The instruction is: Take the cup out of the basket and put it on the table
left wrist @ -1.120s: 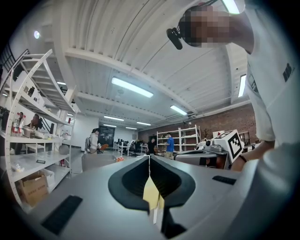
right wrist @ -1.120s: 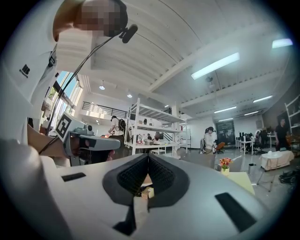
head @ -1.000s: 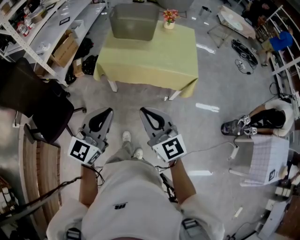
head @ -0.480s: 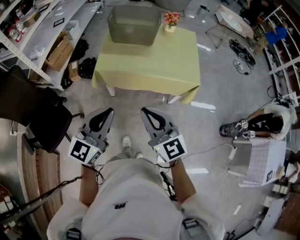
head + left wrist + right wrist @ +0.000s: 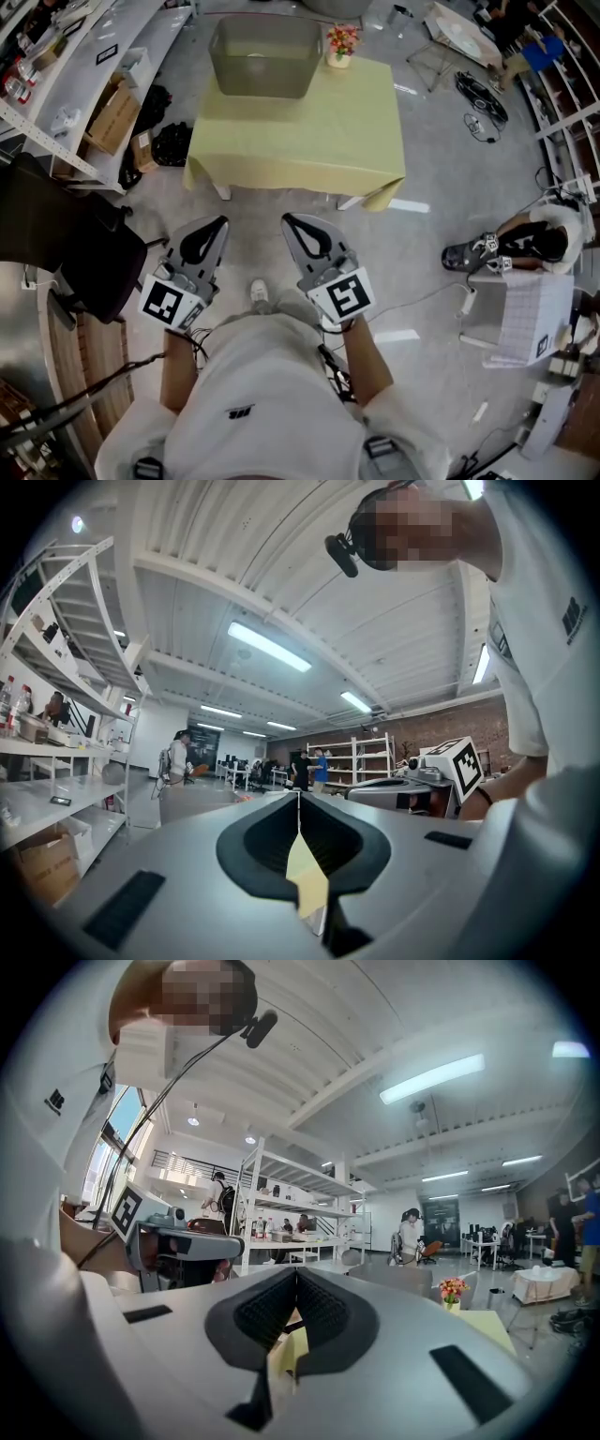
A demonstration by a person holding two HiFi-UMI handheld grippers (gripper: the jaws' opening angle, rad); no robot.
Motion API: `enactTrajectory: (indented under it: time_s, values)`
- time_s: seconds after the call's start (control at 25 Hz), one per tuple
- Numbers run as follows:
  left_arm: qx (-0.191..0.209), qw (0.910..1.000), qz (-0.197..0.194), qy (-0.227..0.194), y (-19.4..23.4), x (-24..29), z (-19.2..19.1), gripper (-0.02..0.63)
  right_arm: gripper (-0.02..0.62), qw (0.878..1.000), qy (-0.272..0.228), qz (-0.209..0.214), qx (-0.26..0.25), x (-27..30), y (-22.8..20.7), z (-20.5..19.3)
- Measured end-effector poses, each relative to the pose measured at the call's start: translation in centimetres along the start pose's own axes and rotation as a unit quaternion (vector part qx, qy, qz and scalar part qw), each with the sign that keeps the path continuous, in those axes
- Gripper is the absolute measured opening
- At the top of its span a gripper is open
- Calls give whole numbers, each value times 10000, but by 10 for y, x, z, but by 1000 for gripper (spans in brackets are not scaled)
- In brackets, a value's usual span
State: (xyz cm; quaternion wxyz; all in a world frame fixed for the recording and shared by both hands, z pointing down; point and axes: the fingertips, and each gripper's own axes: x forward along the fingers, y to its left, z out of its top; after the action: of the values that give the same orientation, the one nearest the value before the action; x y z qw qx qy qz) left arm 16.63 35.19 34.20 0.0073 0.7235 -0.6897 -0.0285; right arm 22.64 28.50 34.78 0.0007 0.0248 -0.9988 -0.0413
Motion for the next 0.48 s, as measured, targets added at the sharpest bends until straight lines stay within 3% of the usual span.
enactTrajectory:
  time_s: [0.48]
  values:
    - [-15, 10000, 27, -11, 46, 44, -1, 14, 9, 10000, 29, 55, -57, 47, -41, -5]
